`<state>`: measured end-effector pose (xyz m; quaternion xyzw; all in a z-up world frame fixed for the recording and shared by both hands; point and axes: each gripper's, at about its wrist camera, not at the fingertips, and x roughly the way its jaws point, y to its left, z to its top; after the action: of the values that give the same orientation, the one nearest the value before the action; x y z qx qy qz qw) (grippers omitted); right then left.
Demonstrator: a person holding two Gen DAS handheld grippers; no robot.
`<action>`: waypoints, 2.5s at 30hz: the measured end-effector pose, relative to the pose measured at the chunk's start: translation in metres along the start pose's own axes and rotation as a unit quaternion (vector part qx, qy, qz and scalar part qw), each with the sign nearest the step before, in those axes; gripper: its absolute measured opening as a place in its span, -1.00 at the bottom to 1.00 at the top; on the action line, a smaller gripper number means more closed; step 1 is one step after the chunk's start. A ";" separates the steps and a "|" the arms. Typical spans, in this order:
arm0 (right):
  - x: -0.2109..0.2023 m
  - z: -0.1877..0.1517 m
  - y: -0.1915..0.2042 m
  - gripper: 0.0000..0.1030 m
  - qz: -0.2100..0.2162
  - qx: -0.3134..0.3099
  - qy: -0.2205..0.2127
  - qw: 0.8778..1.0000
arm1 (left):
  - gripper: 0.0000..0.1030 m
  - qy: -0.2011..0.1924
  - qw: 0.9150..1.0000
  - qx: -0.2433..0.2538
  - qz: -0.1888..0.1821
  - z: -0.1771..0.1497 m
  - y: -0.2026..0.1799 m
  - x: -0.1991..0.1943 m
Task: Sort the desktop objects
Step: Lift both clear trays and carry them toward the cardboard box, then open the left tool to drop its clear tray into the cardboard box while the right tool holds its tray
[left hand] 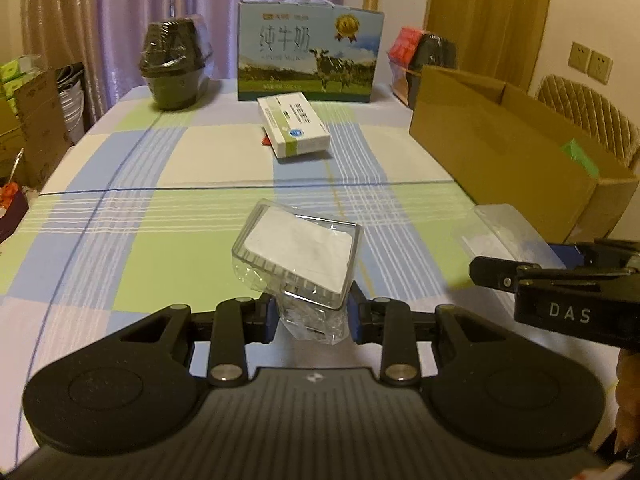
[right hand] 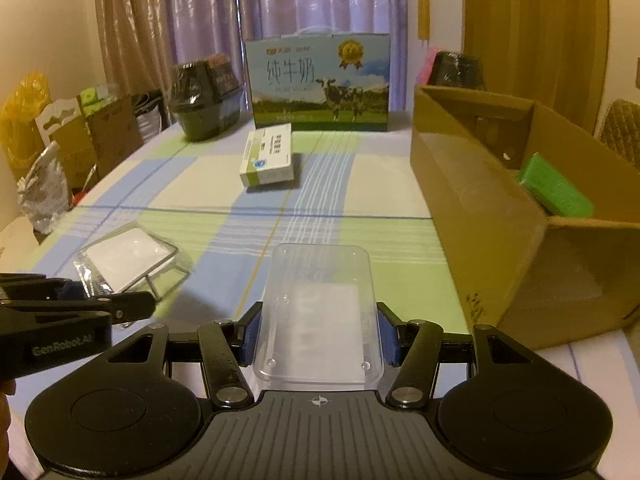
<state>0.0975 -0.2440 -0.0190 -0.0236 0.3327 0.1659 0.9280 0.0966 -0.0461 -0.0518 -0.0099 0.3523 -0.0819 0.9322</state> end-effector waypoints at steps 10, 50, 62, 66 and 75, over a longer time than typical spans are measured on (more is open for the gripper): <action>-0.039 0.011 0.000 0.05 0.009 0.017 -0.022 1.000 | -0.46 -0.012 1.000 -0.009 0.009 0.012 -0.006 -0.047; -0.087 0.016 -0.022 0.05 0.001 0.037 -0.058 0.998 | -0.46 -0.014 1.000 -0.001 -0.015 0.015 -0.036 -0.078; -0.105 0.042 -0.064 0.05 -0.036 0.045 -0.096 0.994 | -0.46 -0.027 0.998 0.021 -0.049 0.040 -0.069 -0.074; -0.108 0.052 -0.090 0.05 -0.055 0.048 -0.105 0.992 | -0.46 -0.038 0.997 0.031 -0.067 0.057 -0.090 -0.069; -0.106 0.074 -0.147 0.05 -0.080 0.059 -0.114 0.989 | -0.46 -0.056 0.992 0.057 -0.100 0.097 -0.141 -0.047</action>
<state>0.1133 -0.4019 0.0955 0.0235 0.2309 0.0733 0.9699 0.1051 -0.1817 0.0630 0.0035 0.2918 -0.1942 0.9366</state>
